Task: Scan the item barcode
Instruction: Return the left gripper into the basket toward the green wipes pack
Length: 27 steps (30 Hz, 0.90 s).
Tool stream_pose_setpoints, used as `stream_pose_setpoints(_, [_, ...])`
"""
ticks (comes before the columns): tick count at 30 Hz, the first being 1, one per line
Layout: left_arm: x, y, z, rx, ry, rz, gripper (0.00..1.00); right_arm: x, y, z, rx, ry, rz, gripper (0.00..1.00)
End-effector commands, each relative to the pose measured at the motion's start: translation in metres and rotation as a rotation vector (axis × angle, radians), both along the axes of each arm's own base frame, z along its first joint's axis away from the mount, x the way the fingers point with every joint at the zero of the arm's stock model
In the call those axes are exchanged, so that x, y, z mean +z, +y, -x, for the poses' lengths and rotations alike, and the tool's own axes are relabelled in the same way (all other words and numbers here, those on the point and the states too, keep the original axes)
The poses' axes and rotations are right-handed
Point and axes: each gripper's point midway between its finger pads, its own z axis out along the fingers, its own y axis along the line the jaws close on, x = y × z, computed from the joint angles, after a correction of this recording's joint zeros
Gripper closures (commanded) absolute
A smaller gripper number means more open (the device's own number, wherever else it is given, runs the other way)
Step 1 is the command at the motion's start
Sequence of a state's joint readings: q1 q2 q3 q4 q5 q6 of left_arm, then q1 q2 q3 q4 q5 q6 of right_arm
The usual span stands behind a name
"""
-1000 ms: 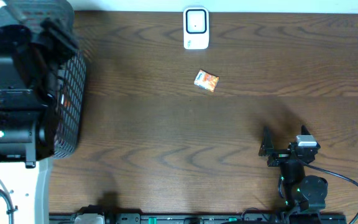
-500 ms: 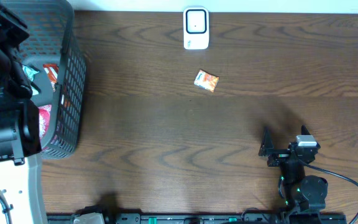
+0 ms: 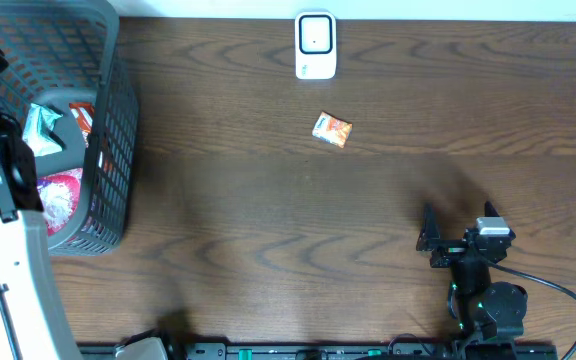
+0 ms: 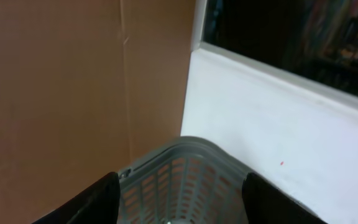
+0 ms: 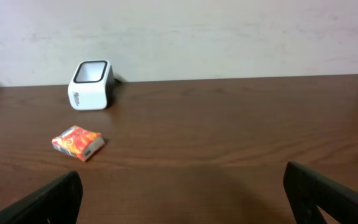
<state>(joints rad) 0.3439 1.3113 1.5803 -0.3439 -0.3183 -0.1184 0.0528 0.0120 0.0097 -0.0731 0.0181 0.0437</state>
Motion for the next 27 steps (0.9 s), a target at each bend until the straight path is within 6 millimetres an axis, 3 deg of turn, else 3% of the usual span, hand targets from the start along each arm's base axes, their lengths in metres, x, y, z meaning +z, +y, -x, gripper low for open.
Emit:
stream_pose_setpoints(1, [-0.008,0.011,-0.001,0.025,0.047,-0.013,0.37,-0.001,-0.001,0.000,-0.004,-0.001,0.007,0.01])
stream_pose_setpoints(14, [-0.078,0.056,-0.020,0.085,0.265,0.021,0.36,-0.001,-0.001,0.000,-0.004,-0.001,0.007,0.01])
stream_pose_setpoints(21, [-0.117,0.064,-0.038,0.080,0.350,0.057,0.36,-0.001,-0.001,0.000,-0.004,-0.001,0.007,0.01])
stream_pose_setpoints(27, [-0.162,0.068,-0.047,0.075,0.464,0.106,0.36,-0.001,-0.001,0.000,-0.004,-0.001,0.007,0.01])
